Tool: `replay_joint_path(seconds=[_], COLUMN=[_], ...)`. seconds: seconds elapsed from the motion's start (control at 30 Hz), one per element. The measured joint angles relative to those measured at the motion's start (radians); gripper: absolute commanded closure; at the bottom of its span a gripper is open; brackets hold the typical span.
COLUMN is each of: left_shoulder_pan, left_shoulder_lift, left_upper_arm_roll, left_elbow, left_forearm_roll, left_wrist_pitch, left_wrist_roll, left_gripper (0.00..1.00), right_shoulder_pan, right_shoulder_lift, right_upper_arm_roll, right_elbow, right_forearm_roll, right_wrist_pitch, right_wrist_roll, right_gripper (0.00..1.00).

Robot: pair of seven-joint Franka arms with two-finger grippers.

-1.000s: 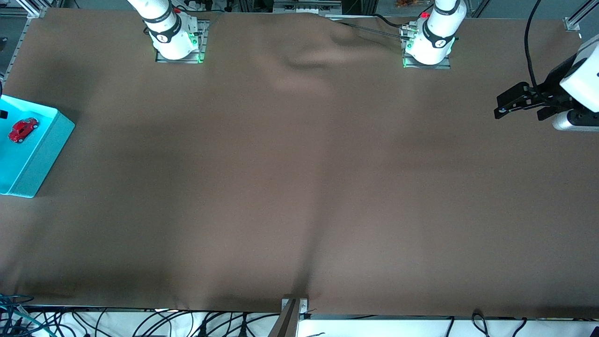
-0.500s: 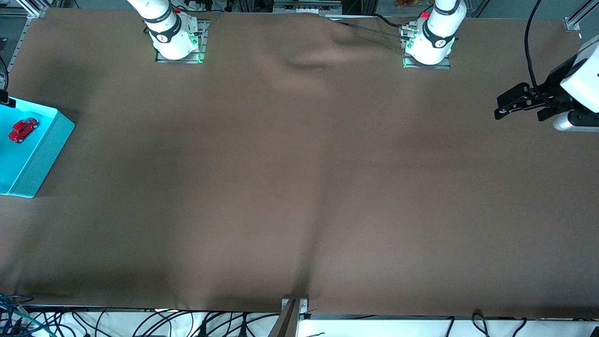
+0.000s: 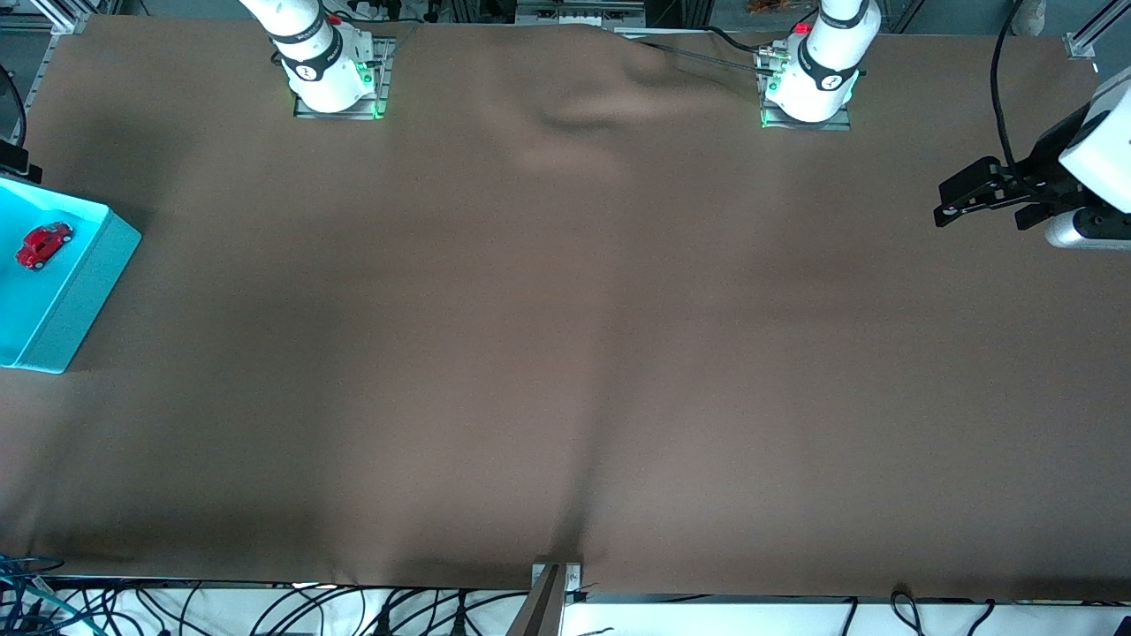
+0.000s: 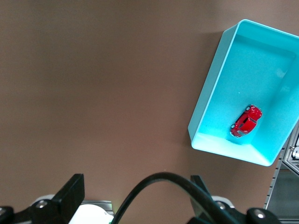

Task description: Wind red beetle toy and store in blue box

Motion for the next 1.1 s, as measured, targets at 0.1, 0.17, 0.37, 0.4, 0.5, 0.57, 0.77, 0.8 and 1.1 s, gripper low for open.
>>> replay_joint_path(seconds=[0.1, 0.17, 0.37, 0.4, 0.5, 0.57, 0.77, 0.8, 1.1], left_shoulder_pan=[0.001, 0.002, 0.003, 0.003, 0.003, 0.003, 0.003, 0.003, 0.003], left_shoulder_lift=[0.000, 0.000, 0.001, 0.001, 0.001, 0.001, 0.001, 0.001, 0.001], left_upper_arm_roll=[0.000, 0.001, 0.002, 0.002, 0.002, 0.002, 0.002, 0.002, 0.002], left_elbow=[0.000, 0.000, 0.000, 0.000, 0.000, 0.000, 0.000, 0.000, -0.004], left_forearm_roll=[-0.009, -0.017, -0.022, -0.022, -0.022, -0.023, -0.023, -0.023, -0.023], left_wrist_pitch=[0.011, 0.022, 0.028, 0.028, 0.028, 0.028, 0.028, 0.028, 0.028], left_wrist_roll=[0.000, 0.000, 0.000, 0.000, 0.000, 0.000, 0.000, 0.000, 0.000], left_gripper=[0.00, 0.00, 0.00, 0.00, 0.00, 0.00, 0.00, 0.00, 0.00], right_shoulder_pan=[0.005, 0.015, 0.057, 0.063, 0.073, 0.075, 0.077, 0.078, 0.083], right_shoulder_lift=[-0.013, -0.025, -0.057, -0.061, -0.065, -0.064, -0.064, -0.064, -0.064], right_upper_arm_roll=[0.014, 0.019, 0.029, 0.033, 0.047, 0.058, 0.111, 0.123, 0.180], right_elbow=[0.000, 0.000, 0.000, 0.000, 0.000, 0.000, 0.000, 0.000, 0.000], right_forearm_roll=[0.000, 0.000, 0.000, 0.000, 0.000, 0.000, 0.000, 0.000, 0.000], right_wrist_pitch=[-0.014, -0.026, -0.071, -0.081, -0.101, -0.107, -0.109, -0.109, -0.108], right_wrist_roll=[0.023, 0.040, 0.092, 0.096, 0.102, 0.106, 0.170, 0.184, 0.242], right_gripper=[0.00, 0.00, 0.00, 0.00, 0.00, 0.00, 0.00, 0.00, 0.00])
